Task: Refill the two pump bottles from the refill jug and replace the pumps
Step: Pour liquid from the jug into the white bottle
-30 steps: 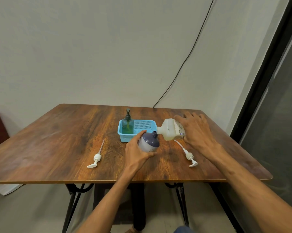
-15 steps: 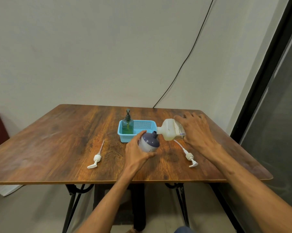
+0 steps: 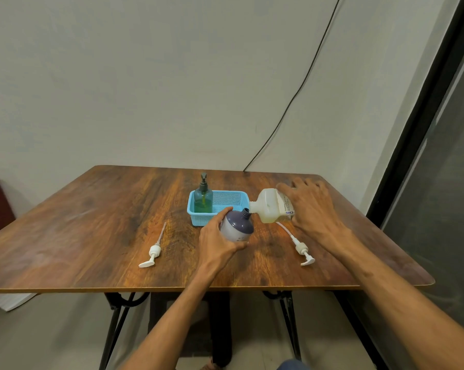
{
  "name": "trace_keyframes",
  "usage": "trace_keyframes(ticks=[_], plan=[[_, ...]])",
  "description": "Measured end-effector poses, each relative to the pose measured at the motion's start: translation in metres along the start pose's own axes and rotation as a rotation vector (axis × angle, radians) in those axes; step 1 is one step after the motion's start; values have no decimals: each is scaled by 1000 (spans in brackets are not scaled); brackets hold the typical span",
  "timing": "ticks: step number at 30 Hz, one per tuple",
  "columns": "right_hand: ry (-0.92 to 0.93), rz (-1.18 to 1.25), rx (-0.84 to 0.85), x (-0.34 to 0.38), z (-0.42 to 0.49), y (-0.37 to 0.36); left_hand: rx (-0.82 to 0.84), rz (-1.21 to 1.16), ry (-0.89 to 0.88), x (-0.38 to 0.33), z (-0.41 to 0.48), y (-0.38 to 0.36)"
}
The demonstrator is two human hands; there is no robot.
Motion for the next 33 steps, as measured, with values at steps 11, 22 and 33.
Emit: trace_keyframes(ticks=[11, 22, 33], plan=[[2, 11, 10, 0, 0, 2, 4, -4, -12, -2, -1, 0], [-1, -4, 12, 0, 1, 1, 3, -21, 1, 0, 0, -1], [-4, -9, 18, 0, 1, -2, 7, -18, 14, 1, -1, -2]])
Point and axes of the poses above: each hand's wrist, its own z-axis towards the middle knuckle, its own y-axis out of the back of the hand, x = y × z, the point moved 5 cm from there along z, towards the middle knuckle, and after that the axes turned 13 degrees about -z, right-handed, at the moved point
